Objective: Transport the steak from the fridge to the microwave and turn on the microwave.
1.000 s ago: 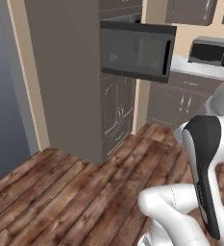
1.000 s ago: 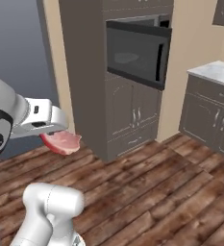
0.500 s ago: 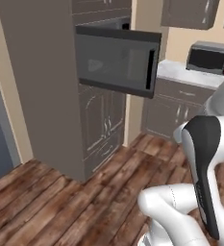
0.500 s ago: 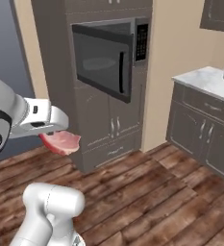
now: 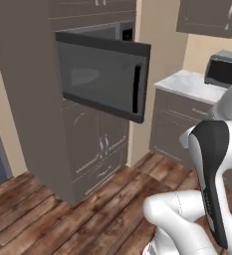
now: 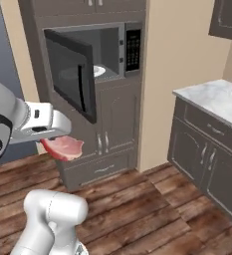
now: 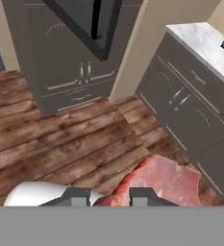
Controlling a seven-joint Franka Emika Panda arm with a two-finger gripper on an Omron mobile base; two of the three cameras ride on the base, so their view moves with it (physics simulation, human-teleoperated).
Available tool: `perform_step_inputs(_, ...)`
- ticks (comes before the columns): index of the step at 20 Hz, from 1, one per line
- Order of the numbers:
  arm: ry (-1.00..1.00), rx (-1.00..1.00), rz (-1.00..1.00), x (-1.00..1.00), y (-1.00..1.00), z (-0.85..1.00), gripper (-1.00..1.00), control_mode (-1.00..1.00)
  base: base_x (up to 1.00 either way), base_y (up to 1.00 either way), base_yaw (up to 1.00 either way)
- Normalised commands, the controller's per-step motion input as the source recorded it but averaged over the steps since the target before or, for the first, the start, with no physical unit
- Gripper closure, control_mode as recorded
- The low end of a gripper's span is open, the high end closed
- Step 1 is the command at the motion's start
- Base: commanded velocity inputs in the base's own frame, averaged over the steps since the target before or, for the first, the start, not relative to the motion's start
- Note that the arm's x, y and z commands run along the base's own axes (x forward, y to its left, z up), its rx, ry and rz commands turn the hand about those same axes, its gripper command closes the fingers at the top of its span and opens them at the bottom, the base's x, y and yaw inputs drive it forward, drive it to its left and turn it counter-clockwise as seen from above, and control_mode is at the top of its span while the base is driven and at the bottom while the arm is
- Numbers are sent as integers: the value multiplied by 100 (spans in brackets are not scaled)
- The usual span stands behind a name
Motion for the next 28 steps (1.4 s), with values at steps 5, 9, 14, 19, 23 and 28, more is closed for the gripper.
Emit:
perform_step_inputs(5, 0, 0, 0, 0, 0, 0, 100, 100, 20, -93, 42)
perform_step_inputs(9, 0, 0, 0, 0, 0, 0, 100, 100, 8, -80, 41)
perform_step_inputs(14, 0, 0, 0, 0, 0, 0, 100, 100, 16, -79, 40)
perform_step_inputs(19, 0, 0, 0, 0, 0, 0, 100, 100, 14, -63, 37)
perform_step_inputs(23, 0, 0, 0, 0, 0, 0, 100, 100, 36, -56, 38)
perform_step_inputs(28, 0, 0, 0, 0, 0, 0, 100, 100, 45, -52, 39)
